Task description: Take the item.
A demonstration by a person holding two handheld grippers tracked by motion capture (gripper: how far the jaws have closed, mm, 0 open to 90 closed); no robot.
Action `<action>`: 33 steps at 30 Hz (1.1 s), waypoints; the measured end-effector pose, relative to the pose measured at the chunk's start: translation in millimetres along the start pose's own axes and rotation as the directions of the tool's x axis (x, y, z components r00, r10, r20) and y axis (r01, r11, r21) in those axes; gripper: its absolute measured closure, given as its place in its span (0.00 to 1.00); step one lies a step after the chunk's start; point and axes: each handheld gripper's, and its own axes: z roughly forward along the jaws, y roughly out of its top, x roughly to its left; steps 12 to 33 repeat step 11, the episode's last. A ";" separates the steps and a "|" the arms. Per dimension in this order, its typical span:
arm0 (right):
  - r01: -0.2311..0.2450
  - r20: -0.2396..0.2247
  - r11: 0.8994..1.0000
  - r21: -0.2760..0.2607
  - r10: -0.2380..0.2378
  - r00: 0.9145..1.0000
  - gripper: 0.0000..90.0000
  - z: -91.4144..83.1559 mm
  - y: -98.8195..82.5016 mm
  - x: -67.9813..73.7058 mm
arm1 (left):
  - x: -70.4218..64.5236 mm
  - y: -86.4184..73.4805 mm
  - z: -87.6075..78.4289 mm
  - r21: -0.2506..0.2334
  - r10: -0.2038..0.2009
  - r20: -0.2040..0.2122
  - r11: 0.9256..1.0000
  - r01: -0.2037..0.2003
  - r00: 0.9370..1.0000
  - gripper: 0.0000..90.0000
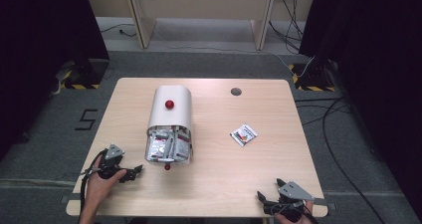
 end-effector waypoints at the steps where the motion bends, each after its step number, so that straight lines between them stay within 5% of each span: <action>1: 0.002 0.000 1.000 0.000 -0.002 1.000 0.17 0.1 0.1 0.1 | 0.0 0.0 0.0 0.000 0.000 0.000 1.000 0.000 1.000 0.00; 11: -0.001 0.002 0.999 -0.042 0.001 1.000 0.17 2.4 -4.0 0.3 | 0.0 0.0 0.0 0.000 0.000 0.000 1.000 0.000 1.000 0.00; 33: -0.001 0.002 0.999 -0.042 0.001 1.000 0.17 2.4 -4.0 0.3 | 0.0 0.0 0.0 0.000 0.000 0.000 1.000 0.000 1.000 0.00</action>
